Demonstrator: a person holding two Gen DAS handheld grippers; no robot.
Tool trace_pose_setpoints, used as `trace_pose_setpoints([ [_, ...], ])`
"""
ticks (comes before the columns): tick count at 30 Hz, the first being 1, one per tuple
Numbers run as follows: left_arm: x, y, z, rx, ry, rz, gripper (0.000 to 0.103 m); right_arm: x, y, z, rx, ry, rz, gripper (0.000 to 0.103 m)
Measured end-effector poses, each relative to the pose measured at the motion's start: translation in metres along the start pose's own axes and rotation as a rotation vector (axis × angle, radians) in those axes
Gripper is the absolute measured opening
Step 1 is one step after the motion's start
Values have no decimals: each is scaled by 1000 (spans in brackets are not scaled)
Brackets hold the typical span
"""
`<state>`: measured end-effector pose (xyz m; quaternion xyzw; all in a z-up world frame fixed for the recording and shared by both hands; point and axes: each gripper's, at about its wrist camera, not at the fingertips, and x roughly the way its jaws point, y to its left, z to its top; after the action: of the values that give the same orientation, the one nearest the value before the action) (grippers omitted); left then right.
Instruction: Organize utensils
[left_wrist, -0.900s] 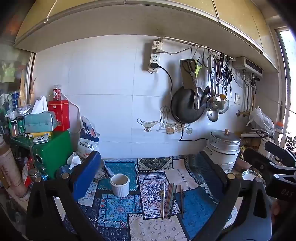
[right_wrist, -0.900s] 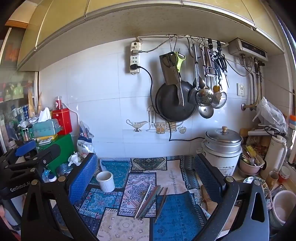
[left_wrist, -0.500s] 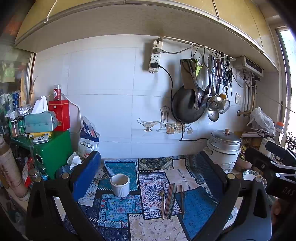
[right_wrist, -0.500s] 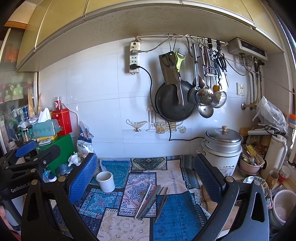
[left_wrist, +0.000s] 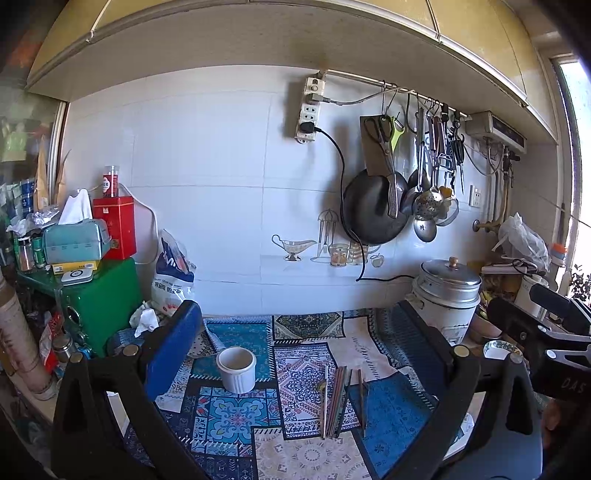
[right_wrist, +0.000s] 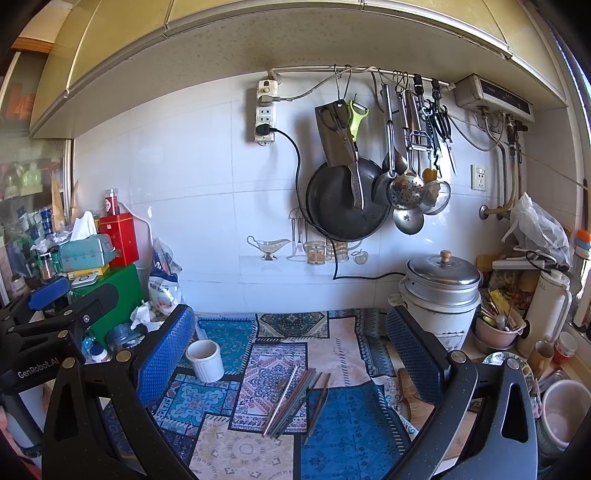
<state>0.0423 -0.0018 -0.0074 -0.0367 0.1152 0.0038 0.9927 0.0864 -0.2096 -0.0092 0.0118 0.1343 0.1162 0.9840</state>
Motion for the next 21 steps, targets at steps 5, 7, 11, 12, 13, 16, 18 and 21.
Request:
trace_pose_setpoints([
  [5,14,2,0,0,13,-17,103,10,-1,-1,-12,9,-13,103],
  [7,24,3,0,2,22,-29,103,16,0,-1,-12,10,-22,103],
  [11,48,7,-1,0,43,-52,103,31,-2,-1,-51,20,-59,103],
  [12,57,9,-1,1,51,-55,103,36,-3,-1,-37,31,-65,103],
  [13,65,10,-1,1,61,-56,103,42,-4,-2,-26,38,-72,103],
  [16,94,16,-4,3,91,-59,103,60,-8,-3,-7,75,-105,103],
  [18,115,20,-7,10,121,-72,103,75,-10,-5,12,130,-129,103],
  [21,148,26,-15,23,176,-88,103,100,-15,-12,39,185,-179,103],
])
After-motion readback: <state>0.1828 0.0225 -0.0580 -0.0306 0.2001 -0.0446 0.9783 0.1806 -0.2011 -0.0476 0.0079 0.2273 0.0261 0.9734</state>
